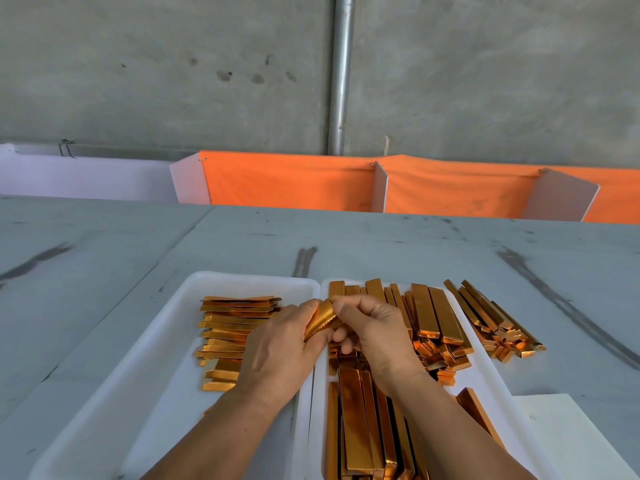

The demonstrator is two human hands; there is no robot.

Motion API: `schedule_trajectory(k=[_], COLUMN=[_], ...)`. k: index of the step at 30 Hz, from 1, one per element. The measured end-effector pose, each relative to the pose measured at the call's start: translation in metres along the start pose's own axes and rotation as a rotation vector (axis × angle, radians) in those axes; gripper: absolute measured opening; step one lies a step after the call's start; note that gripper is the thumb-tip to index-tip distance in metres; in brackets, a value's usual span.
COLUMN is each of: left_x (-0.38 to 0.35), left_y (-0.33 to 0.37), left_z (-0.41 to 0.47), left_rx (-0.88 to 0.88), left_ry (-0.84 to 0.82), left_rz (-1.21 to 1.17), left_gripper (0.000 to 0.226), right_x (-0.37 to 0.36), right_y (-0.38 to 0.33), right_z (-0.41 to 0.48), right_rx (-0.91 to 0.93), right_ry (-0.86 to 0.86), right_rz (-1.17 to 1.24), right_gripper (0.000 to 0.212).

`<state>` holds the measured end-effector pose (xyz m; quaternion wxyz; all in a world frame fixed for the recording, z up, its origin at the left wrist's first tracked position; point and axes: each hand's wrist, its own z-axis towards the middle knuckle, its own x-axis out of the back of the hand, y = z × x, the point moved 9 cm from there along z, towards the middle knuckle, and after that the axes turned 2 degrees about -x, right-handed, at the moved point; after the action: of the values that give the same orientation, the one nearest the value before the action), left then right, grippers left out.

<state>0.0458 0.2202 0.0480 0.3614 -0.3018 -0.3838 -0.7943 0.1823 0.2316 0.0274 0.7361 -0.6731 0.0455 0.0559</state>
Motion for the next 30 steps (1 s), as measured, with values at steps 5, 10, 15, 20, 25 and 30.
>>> schedule_trajectory(k=[5, 10, 15, 20, 25, 30], left_x=[0.0025, 0.0039, 0.0054, 0.0057, 0.0037, 0.0032], left_y=[-0.0043, -0.0018, -0.0026, -0.0011, -0.0026, -0.0054], left_z=[0.0000, 0.0002, -0.0001, -0.0002, 0.0003, -0.0002], left_rx=[0.044, 0.035, 0.042, 0.035, 0.043, 0.054], left_ry=[0.016, 0.023, 0.031, 0.036, 0.037, 0.035], left_rz=[-0.065, -0.104, -0.110, -0.092, -0.061, -0.045], left_gripper=[0.045, 0.044, 0.047, 0.047, 0.053, 0.054], right_x=[-0.0042, -0.0016, -0.0020, -0.0020, -0.0031, -0.0049], right_y=[-0.0006, -0.0030, -0.0058, -0.0055, -0.0075, -0.0094], right_z=[-0.0015, -0.0006, -0.0004, -0.0002, -0.0024, -0.0039], right_rx=[-0.024, -0.021, 0.007, 0.010, 0.059, 0.081], right_ry=[-0.038, -0.025, -0.022, -0.018, -0.017, -0.019], right_rz=[0.037, 0.085, 0.050, 0.042, -0.054, -0.124], right_gripper=[0.024, 0.016, 0.011, 0.009, 0.006, 0.008])
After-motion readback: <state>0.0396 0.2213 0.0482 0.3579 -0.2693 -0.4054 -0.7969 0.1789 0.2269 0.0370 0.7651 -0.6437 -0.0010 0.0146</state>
